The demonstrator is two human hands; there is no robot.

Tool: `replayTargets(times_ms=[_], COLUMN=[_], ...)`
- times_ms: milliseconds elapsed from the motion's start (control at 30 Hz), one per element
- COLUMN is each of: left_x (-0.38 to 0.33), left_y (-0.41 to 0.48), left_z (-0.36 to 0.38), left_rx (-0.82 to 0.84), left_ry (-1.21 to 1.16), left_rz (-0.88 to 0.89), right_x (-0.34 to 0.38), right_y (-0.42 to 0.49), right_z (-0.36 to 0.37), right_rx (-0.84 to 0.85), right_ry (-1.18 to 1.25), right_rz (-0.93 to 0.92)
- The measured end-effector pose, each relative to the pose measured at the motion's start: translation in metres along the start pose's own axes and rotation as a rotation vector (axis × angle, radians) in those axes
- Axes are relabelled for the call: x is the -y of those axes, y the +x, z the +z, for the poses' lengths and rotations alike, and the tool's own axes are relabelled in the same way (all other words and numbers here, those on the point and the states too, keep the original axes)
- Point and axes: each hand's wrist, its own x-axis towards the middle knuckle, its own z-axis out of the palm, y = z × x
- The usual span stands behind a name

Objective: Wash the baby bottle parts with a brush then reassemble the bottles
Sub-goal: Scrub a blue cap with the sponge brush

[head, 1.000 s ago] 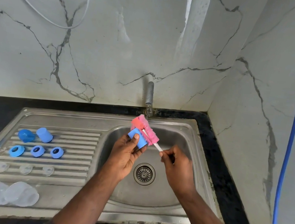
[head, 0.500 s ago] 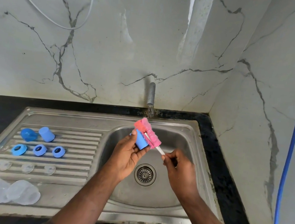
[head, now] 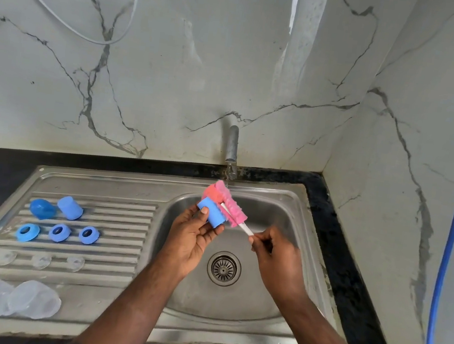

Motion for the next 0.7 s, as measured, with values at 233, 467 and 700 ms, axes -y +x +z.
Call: replayTargets(times_ms=[233,467,700], left_x=[-0.002,0.002,-0.002], left_y=[-0.001,0.001,-0.003], left_z=[0.002,0.004,-0.002], left_rx=[0.011,0.022,0.044], left_ry=[-0.051,0.132,-0.055], left_rz=[-0.039,0.025,0.02], right_x=[0.002,0.006,0.008], right_y=[-0.007,-0.005,-0.005], right_z=[0.006,0.01,0.008], right_rx=[-0.013,0.006,0.027], right_ry=[-0.003,0.022,0.072], right_rz=[0.03,0.108,0.13])
